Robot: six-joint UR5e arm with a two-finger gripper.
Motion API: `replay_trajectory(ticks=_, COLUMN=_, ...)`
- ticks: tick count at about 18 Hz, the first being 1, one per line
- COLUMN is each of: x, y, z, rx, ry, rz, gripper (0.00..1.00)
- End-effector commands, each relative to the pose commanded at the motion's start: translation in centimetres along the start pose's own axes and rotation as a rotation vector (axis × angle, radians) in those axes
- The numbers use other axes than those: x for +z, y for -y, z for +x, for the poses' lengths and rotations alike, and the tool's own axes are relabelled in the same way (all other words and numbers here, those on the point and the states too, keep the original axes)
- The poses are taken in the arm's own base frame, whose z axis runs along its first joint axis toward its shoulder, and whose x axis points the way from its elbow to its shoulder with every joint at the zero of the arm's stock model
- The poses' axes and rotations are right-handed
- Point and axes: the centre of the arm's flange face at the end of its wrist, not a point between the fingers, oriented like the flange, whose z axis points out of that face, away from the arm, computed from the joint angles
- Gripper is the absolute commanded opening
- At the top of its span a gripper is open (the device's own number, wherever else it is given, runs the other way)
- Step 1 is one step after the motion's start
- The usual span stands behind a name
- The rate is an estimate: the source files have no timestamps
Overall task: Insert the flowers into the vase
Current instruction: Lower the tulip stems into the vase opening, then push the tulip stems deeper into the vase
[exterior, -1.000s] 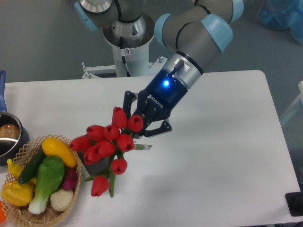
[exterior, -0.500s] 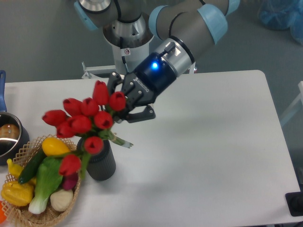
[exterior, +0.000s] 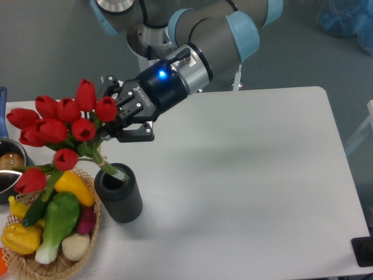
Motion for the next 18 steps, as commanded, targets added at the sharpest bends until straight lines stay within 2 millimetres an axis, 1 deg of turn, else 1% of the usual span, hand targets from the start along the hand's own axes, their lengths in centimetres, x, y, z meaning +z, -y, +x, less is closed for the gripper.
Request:
replay_trajectory(ticks=2, x=0.2, y=-1.0, z=-0.4, rx=-0.02, ry=-0.006, rz=0.002, gripper=0.07)
replay_trajectory(ticks=3, x=0.4, y=-1.8, z=-0.7, rx=-0.036, ry=-0.011, rz=0.005, gripper=0.07)
replay_trajectory(ticks=6, x=0.5, y=-3.2, z=-0.5, rx=-0.051, ry=-0.017, rz=0.008, gripper=0.07)
replay_trajectory(ticks=11, x=0.6, y=-4.6, z=0.1, rx=-0.079, ry=-0.02, rz=0.006, gripper=0.07)
replay_trajectory(ticks=14, x=0.8, y=-5.8, z=0.0, rx=-0.079, ry=-0.022, rz=0.003, gripper=0.07)
replay_trajectory(ticks=15, x=0.7, y=-6.3, z=-0.1, rx=-0.077, ry=-0.022, rz=0.003, gripper=0.08)
replay_trajectory(ticks=16, x=0.7, y=-7.3, z=-0.3, rx=-0.085, ry=-0.02, rz=-0.001, gripper=0.11)
replay_trajectory(ticks=18, x=0.5, y=-9.0, z=-0.6, rx=-0.08, ry=-0.015, rz=-0.003, gripper=0.12)
